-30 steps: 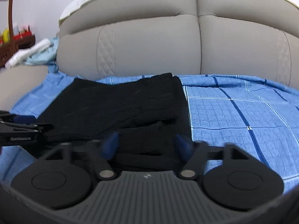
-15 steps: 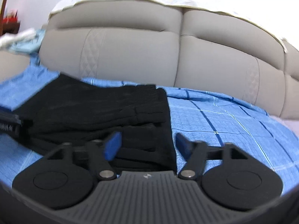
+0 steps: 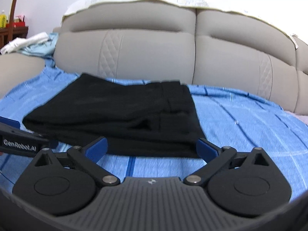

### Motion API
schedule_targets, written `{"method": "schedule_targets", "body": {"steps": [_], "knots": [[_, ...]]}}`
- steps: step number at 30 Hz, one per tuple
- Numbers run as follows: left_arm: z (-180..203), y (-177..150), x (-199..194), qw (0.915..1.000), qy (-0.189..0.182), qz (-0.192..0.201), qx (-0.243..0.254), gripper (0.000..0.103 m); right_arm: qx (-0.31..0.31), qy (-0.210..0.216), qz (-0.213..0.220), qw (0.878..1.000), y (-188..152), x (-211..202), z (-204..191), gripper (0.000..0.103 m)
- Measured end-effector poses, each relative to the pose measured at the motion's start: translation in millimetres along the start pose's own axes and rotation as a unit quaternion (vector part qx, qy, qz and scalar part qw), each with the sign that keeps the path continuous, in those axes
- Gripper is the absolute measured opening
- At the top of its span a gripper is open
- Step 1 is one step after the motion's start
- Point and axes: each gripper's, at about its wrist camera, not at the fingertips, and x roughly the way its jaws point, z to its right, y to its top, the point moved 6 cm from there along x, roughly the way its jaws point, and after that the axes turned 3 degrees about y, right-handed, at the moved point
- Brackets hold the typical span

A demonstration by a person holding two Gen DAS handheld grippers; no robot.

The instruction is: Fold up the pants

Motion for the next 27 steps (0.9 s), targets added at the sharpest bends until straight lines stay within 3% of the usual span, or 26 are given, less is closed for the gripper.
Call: {"method": "schedule_targets", "body": {"steps": [2, 4, 7, 11, 27], "knots": [[-3.1, -5.5, 5.8, 0.9999, 0.003, -0.013, -0.009, 0.096, 0.0, -0.004, -0.009, 1.0, -6.6, 5.2, -1.7, 0.103], [-6.4, -8.5, 7.1, 0.9998, 0.003, -0.005, -0.018, 0.102, -0.001, -0.009, -0.019, 1.0, -11.8, 12.2, -2.4, 0.103], [-5.5, -10.5, 7.9, 0.9999, 0.004, 0.001, -0.015, 0.103, 0.002, -0.014, -0.032, 0.999, -18.5, 21.2, -2.9, 0.103], [-2.9, -9.5, 9.2, 0.9999, 0.0, 0.006, -0.008, 0.103, 0.029, -0.002, -0.029, 0.999, -22.6, 26.9, 0.5, 0.103], [-1.9, -8.4, 13.8, 0.9997, -0.011, 0.02, 0.004, 0.103, 0.019, 0.008, -0.024, 0.999, -23.3, 30.1, -0.8, 0.103]]}}
